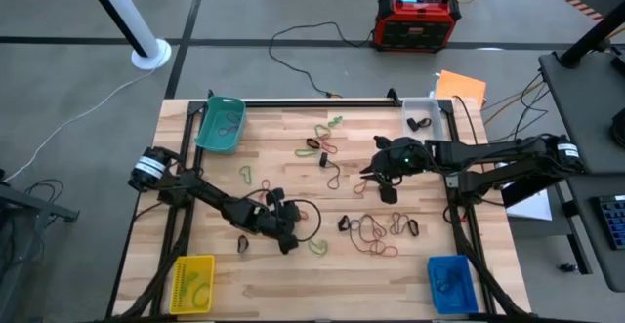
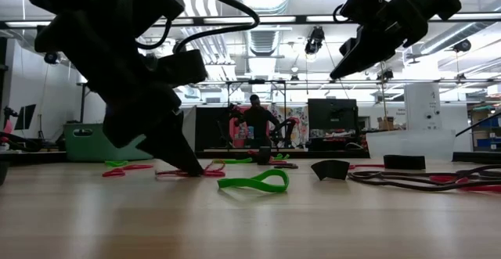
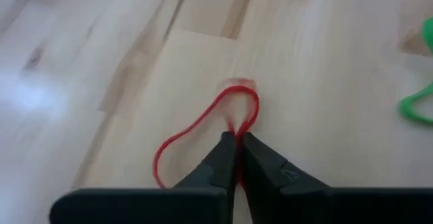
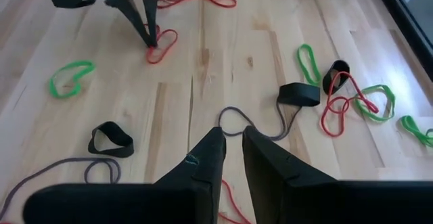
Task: Sort rubber bands into baskets
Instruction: Put the red rubber band into the green bin
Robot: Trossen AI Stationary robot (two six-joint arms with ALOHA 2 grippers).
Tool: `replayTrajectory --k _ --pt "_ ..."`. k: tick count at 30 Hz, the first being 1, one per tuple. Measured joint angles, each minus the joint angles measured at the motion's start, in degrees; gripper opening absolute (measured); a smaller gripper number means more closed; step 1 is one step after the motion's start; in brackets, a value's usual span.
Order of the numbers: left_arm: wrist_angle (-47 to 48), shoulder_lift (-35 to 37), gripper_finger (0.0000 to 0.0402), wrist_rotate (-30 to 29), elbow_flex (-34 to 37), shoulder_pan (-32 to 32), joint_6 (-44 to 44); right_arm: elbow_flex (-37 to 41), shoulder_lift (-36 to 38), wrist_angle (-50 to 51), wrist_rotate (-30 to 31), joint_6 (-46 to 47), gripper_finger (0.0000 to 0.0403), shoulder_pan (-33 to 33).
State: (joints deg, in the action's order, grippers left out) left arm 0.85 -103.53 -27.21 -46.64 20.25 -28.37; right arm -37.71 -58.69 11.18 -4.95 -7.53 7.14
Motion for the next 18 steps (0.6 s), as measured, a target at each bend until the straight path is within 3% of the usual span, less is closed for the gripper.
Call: replayTrajectory --k 6,18 --pt "-0.2 5.84 0.0 -0.78 -0.69 -0.04 6.01 0.02 4.04 0.1 0.02 0.02 0.0013 0.0" --pt "8.67 19.51 0.0 -4.17 -0.83 -0.48 12.93 1.25 6.47 -4.07 0.04 -1.48 0.0009 -0.5"
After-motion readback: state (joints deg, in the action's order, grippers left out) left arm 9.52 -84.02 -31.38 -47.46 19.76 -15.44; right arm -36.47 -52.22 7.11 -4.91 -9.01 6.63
